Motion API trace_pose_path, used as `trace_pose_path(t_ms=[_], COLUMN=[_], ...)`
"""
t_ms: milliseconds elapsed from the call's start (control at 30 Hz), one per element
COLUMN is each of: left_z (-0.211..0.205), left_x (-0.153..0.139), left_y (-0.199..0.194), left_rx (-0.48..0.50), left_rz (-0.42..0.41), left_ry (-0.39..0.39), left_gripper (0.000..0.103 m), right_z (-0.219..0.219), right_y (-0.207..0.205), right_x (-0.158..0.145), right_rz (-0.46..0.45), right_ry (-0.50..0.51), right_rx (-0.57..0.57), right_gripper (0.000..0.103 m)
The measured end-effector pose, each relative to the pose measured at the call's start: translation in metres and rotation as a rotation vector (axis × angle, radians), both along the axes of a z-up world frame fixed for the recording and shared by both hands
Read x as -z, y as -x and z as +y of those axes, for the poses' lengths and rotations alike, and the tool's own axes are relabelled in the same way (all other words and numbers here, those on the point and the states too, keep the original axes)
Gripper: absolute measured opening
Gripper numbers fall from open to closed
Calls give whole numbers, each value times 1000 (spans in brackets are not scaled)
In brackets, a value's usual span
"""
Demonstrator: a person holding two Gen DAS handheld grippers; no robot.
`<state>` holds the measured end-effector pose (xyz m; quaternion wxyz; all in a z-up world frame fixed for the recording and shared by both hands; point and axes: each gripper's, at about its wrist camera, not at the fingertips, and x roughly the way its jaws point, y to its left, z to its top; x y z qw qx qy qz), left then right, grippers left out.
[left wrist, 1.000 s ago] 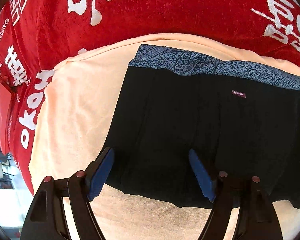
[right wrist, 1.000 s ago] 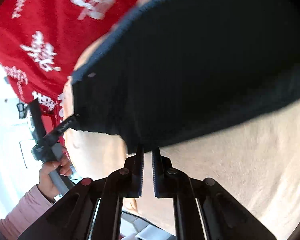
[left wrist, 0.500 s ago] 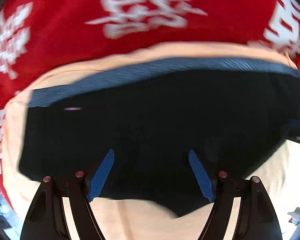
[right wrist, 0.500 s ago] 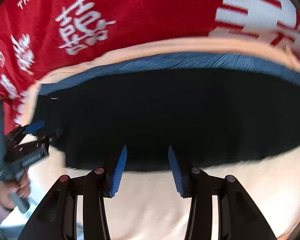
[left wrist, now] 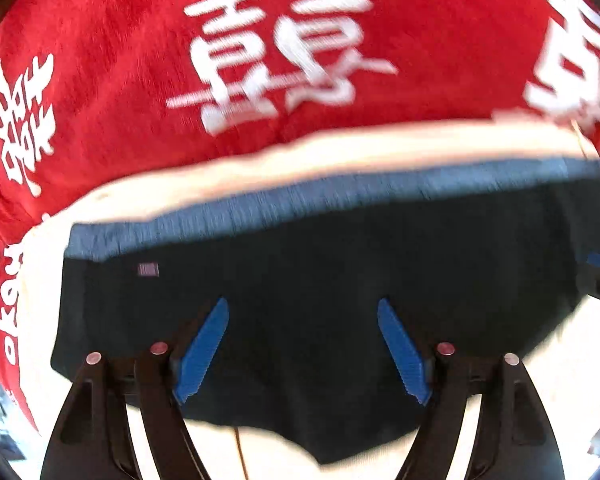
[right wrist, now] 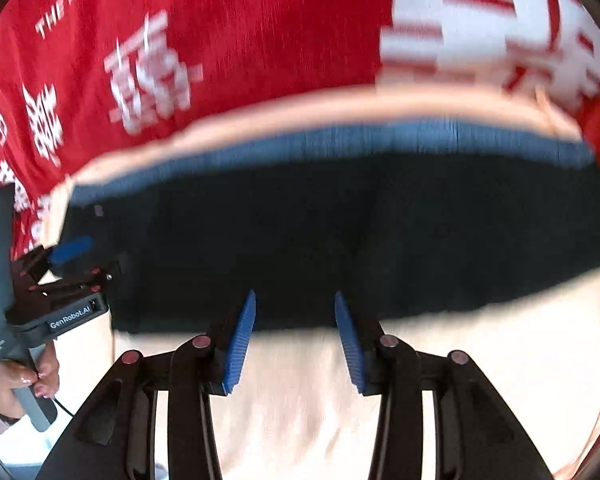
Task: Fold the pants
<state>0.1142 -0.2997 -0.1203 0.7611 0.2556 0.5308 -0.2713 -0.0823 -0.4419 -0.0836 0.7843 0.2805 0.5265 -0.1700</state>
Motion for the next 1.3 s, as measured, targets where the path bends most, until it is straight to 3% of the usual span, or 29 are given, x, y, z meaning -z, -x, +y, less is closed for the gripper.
trace_pose_path(t_ms=[167, 267, 333, 500, 600, 633, 1033, 1133, 1300], left_z=[-26, -20, -18, -28, -36, -39, -85, -98, -115], left_x=[33, 54, 57, 43, 27, 22, -9, -10, -5], left_y=[-50, -75, -84, -85, -78, -72, 6, 43, 66], left_rx=[-124, -184, -216, -208, -171, -159, -27, 2, 47], left_rz=[2, 32, 33, 43, 54, 55, 96, 98, 114], left_ry=[-51, -53, -51, -81, -75, -77, -76, -84, -88], left_gripper=[79, 79, 89, 89, 89, 89, 89, 89, 89], right_z=[-36, -45, -57, -87, -92, -91, -89, -95, -100], right_y=[-65, -82, -87, -82, -67, -57, 53, 76, 102], right_x=[16, 40, 55, 48, 38, 34, 25, 22, 24], right_rz=[21, 95, 106, 117, 98, 96, 148, 153, 156], right_ry=[-14, 32, 56, 109, 55, 39, -38, -52, -76], right_rx=[-33, -57, -52, 49, 66, 73, 164, 184, 224], right_gripper=[46, 46, 45, 46, 64, 66, 67, 67, 67])
